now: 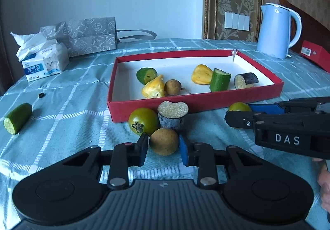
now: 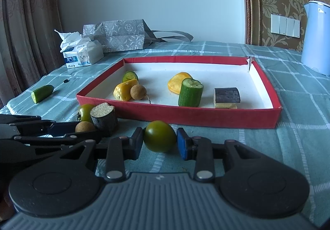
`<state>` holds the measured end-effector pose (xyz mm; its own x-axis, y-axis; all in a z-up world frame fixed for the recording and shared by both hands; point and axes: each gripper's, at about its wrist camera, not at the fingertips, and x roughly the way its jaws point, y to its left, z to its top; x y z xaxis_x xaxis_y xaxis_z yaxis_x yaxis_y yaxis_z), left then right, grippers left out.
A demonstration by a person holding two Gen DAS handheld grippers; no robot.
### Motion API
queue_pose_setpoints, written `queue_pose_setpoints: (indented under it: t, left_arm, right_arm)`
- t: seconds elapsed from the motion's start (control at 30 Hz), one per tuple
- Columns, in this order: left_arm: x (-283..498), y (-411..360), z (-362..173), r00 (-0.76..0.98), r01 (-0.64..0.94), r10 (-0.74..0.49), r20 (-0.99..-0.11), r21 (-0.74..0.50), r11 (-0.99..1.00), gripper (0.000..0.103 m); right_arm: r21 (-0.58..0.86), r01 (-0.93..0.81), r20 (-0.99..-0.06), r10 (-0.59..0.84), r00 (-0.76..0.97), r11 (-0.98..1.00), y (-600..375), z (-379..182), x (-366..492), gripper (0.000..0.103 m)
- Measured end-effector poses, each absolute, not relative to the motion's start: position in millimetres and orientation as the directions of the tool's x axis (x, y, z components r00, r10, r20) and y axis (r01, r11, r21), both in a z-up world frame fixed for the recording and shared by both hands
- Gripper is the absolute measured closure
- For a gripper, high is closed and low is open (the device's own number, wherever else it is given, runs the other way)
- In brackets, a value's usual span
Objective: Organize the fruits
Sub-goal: 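Close left tool on brown round fruit while right tool holds green fruit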
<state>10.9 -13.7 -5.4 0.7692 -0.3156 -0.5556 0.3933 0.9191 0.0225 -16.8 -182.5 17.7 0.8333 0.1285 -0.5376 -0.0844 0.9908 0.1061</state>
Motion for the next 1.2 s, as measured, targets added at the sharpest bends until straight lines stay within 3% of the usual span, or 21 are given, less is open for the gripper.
queue_pose_setpoints:
  t: [1.2]
  left_arm:
    - [-6.8, -19.6, 19.5, 0.806, 0.372, -0.286, -0.519, 0.067, 0.926, 0.072]
  right_arm:
    - [0.046, -0.076, -0.469, 0.088, 0.879, 0.996, -175.0, 24.0, -29.3, 0.069]
